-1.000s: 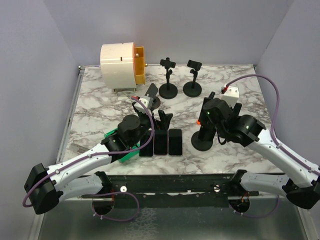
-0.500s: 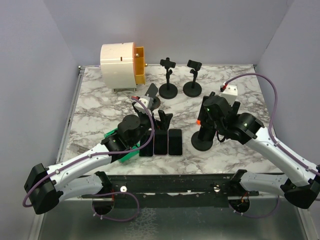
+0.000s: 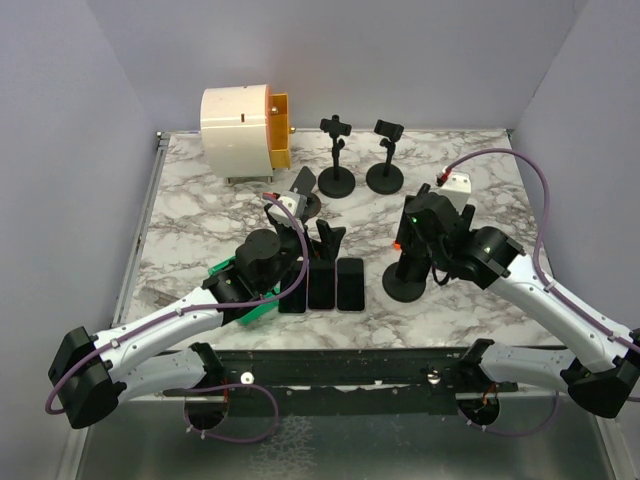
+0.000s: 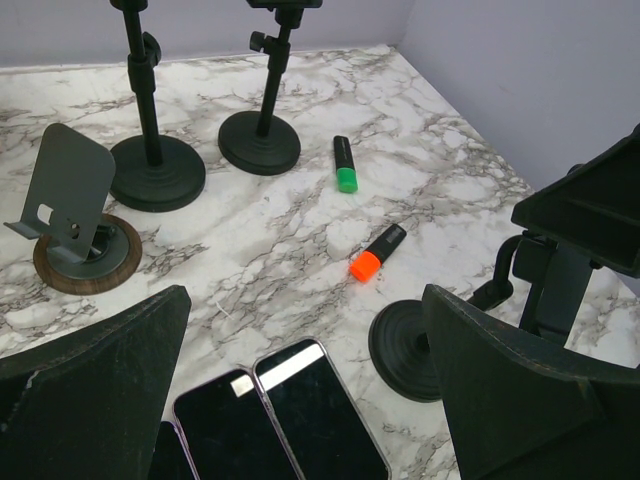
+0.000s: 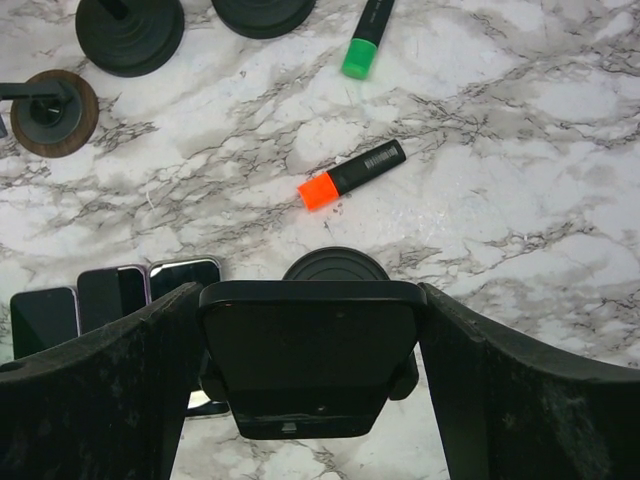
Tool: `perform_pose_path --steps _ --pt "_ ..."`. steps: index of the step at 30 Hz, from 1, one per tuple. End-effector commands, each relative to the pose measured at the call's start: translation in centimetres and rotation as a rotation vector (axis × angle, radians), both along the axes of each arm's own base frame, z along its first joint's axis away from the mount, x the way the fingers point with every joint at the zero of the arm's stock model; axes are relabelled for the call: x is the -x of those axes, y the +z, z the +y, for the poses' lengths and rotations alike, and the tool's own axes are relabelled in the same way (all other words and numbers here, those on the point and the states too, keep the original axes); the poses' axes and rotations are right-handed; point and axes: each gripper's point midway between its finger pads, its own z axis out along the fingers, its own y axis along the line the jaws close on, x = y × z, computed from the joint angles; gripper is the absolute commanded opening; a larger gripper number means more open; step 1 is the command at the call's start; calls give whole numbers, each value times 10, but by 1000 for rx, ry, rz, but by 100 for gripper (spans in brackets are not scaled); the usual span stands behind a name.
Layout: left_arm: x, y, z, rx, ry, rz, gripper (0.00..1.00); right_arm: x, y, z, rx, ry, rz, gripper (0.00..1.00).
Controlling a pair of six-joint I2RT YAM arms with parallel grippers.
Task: Remove the phone from the phone stand
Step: Adjust the phone at the phone stand.
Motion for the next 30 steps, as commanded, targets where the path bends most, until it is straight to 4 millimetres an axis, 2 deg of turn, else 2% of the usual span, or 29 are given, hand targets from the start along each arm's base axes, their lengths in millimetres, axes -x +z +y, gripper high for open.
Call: perform_pose_path --steps 1,5,15,20,30 --pt "1 -4 -1 0 -10 12 99 -2 -1 3 -2 23 -1 86" --pt "1 -4 0 1 -9 12 99 -3 3 3 15 42 -6 77" --pt "1 -6 -2 -3 -12 15 99 -8 28 15 49 149 -24 58" --pt "1 -8 -2 -5 -12 18 99 -11 34 25 54 210 -24 56" --pt "1 -9 -2 -8 -11 19 99 -12 35 45 41 302 10 55"
